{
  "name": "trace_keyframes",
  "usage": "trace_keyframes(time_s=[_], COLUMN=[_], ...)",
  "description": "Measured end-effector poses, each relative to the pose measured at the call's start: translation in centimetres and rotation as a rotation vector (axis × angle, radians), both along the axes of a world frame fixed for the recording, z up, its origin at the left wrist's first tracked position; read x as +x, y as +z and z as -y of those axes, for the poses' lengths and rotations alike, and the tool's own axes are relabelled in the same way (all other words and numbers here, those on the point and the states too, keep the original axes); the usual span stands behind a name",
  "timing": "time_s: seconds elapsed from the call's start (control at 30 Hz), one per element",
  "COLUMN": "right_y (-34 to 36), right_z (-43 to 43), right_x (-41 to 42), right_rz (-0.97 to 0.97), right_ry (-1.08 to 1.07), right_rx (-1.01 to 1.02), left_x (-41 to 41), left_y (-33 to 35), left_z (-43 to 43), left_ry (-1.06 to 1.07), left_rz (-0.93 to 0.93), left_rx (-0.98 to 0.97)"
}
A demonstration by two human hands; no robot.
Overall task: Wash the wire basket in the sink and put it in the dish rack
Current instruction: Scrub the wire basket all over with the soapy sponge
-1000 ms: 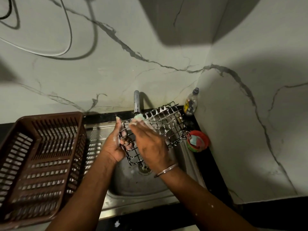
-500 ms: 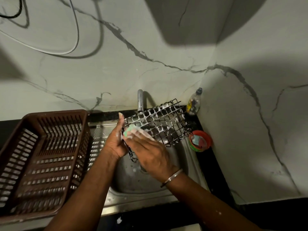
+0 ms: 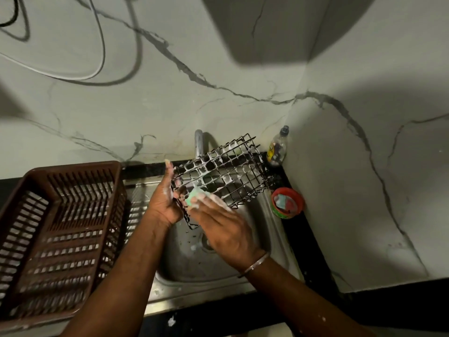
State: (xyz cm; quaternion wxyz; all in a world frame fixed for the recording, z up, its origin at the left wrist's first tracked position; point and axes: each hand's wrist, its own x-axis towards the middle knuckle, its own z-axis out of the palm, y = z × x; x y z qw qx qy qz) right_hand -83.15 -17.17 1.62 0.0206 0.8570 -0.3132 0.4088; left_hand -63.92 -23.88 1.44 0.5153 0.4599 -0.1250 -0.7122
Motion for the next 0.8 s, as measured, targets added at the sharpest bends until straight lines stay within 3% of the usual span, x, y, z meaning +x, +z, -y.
trace_keyframes(time_s=[0.13,0.27,0.37,0.5,0.63,0.73,0.8], right_y=[0.0,-0.9,-0.9,-1.4,-1.3,-1.6,-1.4], right_z=[1.0,-0.9,0.4,-1.7,-0.2,-1.5,-0.8], right_x=[-1.2,-0.8,-1.9,-0.7,-1.6,-1.0,-1.6], right_rz=[0.109,-0.013,0.117,-0.029,0.121,-0.015,0.020], right_ry=[-0.126,0.027,-0.151,0.029,-0.113,0.011,-0.034], right_rx=[0.074,0.012,0.068,-0.018,0.048,-0.017,0.005], left_x=[0.1,-0.3,0.0,0.2,0.7,1.1,1.0], left_y=[0.3,0.5,0.5,0.0,-0.5,-1.1,-0.9], left_z=[0.2,0.3,0.5,0.7,1.0,1.4,1.3], left_ry=[0.046,0.063,0.121,0.108,0.156,0.155,0.145], left_rz=[0.009,0.028,0.044,0.063,0.037,0.026,0.034], left_rx=[-0.009,0.001,0.011,-0.002,0.035,0.049,0.035])
